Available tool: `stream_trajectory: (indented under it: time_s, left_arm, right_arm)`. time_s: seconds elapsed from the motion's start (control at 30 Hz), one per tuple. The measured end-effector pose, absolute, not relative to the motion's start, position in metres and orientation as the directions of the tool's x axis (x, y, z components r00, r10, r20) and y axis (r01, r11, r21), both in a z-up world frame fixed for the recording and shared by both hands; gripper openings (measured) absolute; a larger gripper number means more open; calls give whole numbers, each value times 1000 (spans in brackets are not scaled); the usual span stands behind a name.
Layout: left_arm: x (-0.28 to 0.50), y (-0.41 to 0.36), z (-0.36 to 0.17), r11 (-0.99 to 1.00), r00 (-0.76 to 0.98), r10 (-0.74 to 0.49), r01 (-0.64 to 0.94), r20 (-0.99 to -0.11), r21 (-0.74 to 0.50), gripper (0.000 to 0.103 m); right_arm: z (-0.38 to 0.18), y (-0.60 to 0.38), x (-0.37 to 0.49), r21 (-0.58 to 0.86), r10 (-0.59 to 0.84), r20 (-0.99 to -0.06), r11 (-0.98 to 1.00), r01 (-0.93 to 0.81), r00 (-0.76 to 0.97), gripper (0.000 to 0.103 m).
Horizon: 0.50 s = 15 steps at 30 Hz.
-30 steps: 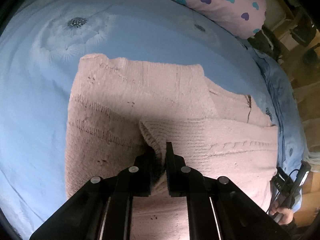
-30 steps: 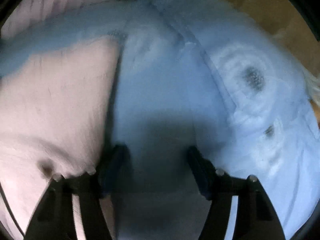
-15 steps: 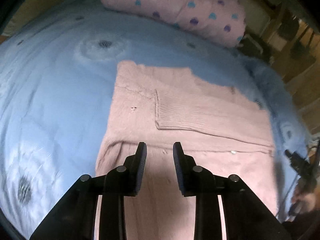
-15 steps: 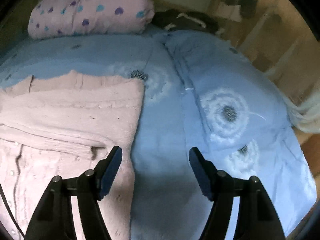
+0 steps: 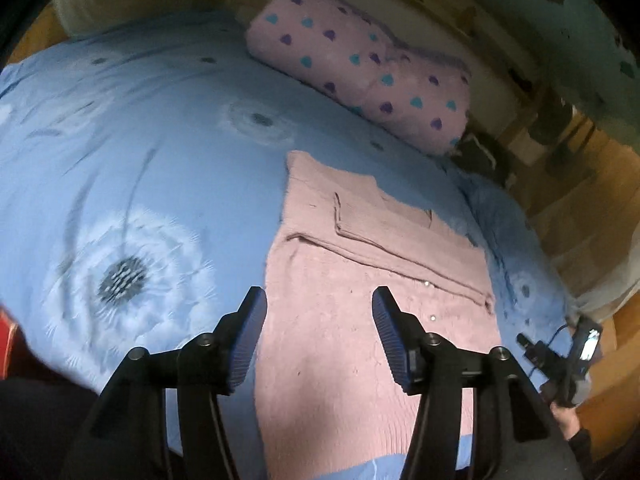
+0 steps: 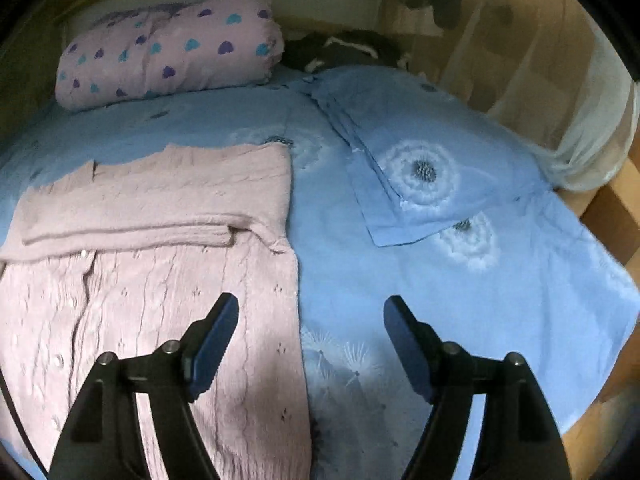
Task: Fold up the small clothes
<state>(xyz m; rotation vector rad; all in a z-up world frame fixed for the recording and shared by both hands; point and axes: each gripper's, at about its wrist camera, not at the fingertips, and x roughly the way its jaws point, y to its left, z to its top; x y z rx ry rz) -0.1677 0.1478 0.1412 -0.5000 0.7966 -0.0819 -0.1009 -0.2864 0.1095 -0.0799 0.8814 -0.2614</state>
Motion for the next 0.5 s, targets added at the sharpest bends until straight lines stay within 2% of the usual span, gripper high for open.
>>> stream_trajectory:
  time_s: [0.13, 0.23, 0.4, 0.5]
  left_arm:
    - [-175, 151, 126, 893, 680, -232, -135, -695, -430, 34]
    - [-171, 154, 103, 865, 609, -277, -178, -743, -469, 35]
    - [-175, 151, 58, 794, 474, -354, -303, -806, -527, 35]
    - [-184, 140, 50, 806, 470, -359, -280, -806, -522, 35]
  right_arm:
    - [104, -283, -101, -168, -242, -782, 969, 180, 574, 79]
    - [95, -294, -103, -166, -251, -808, 965, 203, 532, 79]
    - [79, -322, -109, -59, -168, -872, 968, 242, 459, 79]
    - [70, -334, -112, -26, -146, -901, 958, 286, 409, 79]
